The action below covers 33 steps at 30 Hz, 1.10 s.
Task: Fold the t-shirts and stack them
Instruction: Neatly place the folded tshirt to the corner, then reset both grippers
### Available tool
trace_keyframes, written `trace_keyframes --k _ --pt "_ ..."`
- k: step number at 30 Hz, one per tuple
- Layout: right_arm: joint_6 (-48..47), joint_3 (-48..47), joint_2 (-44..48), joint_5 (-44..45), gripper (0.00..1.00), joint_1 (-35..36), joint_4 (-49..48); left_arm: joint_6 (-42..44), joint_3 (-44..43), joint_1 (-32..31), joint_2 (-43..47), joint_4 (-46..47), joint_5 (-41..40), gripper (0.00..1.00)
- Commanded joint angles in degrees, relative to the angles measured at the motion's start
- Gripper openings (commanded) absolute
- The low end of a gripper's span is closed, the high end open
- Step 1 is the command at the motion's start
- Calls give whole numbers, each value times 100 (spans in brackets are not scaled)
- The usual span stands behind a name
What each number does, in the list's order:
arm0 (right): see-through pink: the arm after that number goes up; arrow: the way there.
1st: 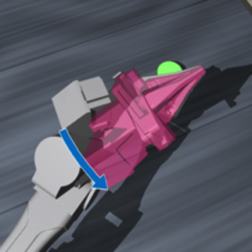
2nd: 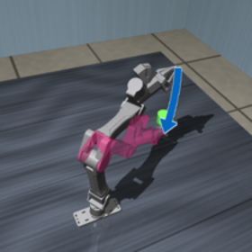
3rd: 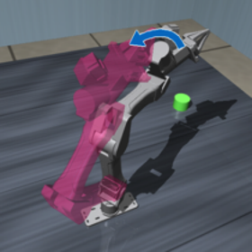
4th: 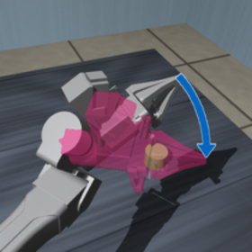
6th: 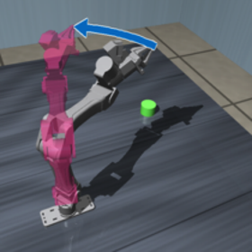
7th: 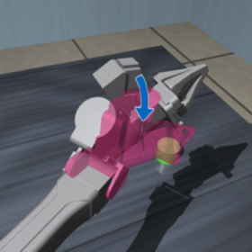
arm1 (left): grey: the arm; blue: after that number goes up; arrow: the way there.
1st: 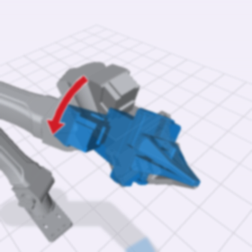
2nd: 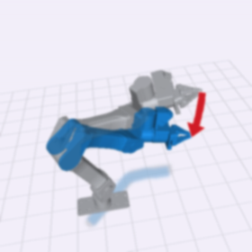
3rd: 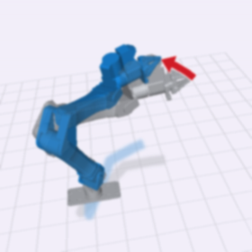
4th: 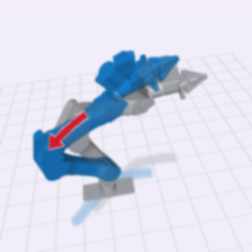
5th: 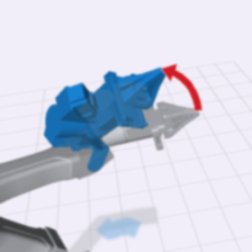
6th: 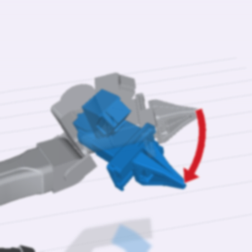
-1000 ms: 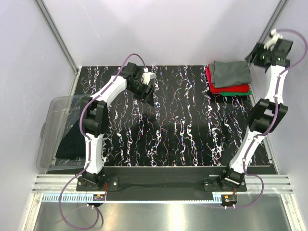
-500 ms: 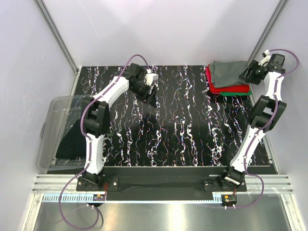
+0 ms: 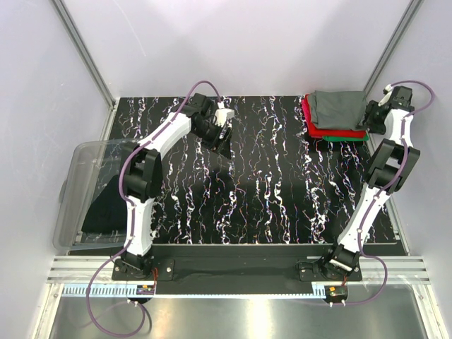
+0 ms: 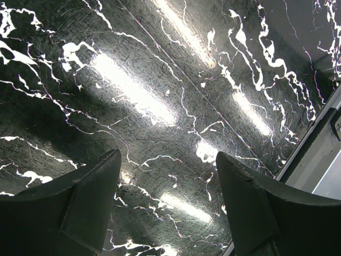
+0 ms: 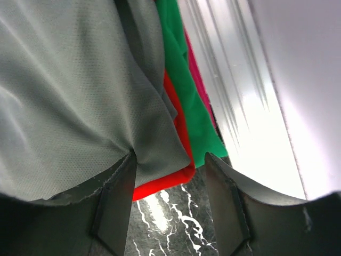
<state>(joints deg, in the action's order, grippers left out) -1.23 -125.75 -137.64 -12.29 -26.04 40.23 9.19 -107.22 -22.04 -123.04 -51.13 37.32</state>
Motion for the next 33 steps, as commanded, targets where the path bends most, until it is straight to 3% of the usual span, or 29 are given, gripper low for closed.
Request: trace_keyframes --k 1,8,14,17,18,19,20,24,26,33 --pt "-140 -11 458 385 60 -24 -6 21 -220 7 44 121 153 77" --pt "18 -151 896 -202 60 3 -15 30 -115 25 131 139 214 77" --pt "-34 -512 1924 -887 63 406 64 30 -342 51 289 148 -40 77" --pt "-350 231 2495 -1151 74 792 73 -5 -702 86 421 165 -741 79" --pt "-473 514 2775 -1170 78 942 29 -14 -808 95 456 165 -1344 81" --pt "-718 804 2900 -1179 92 1282 20 -127 -905 104 465 252 -1724 85" --pt "-755 1120 3032 -1144 99 1460 -41 -154 -1089 130 474 297 -2041 87" --pt "-344 2754 3559 -128 100 2207 -725 -400 -1284 270 535 499 -3028 99" --pt "17 2968 3595 400 100 2480 -823 -471 -1214 349 588 499 -3046 99" --pt "-44 3496 3894 412 100 2771 -1113 -515 -985 438 913 525 -3047 99"
